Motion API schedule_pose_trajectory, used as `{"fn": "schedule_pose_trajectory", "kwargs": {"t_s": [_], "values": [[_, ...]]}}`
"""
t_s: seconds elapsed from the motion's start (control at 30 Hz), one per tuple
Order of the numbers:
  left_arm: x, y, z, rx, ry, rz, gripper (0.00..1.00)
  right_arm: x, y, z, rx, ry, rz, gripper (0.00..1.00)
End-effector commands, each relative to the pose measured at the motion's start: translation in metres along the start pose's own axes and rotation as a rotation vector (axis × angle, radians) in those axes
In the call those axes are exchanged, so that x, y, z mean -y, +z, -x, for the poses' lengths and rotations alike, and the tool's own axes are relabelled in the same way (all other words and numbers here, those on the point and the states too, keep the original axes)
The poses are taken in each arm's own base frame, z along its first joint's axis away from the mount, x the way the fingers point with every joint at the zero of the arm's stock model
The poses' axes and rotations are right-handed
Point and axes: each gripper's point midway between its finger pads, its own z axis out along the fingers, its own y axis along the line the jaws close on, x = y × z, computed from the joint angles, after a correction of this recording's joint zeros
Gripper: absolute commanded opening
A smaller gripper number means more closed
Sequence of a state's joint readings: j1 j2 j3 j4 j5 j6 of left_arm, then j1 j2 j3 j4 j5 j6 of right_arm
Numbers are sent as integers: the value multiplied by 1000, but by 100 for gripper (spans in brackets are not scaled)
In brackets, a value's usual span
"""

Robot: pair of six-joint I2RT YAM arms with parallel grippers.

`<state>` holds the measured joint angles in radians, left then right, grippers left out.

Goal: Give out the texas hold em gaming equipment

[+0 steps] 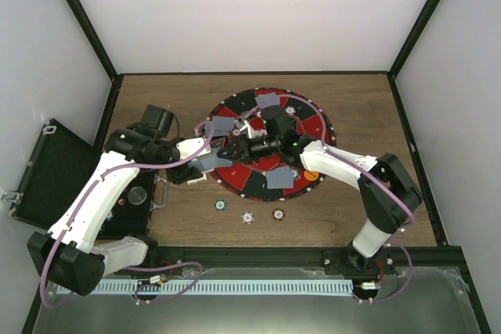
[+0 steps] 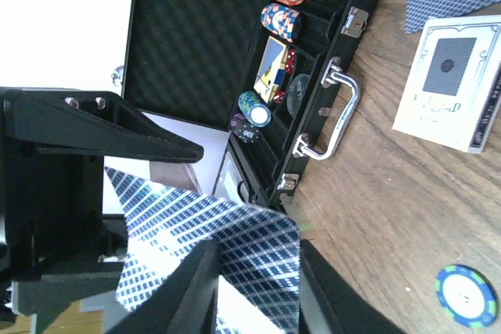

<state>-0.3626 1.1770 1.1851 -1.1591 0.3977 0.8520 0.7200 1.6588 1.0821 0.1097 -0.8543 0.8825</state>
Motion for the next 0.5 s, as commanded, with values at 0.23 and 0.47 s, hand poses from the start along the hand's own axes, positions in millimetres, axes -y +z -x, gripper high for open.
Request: {"fn": "schedule_pose_trajectory", "kwargs": {"t_s": [0.23, 0.47], "values": [[3, -4, 11, 47, 23, -6, 6, -14, -35, 6, 77, 26, 31, 1], [2, -3, 9, 39, 24, -2, 6, -9, -65, 8, 121, 48, 57, 1]]}}
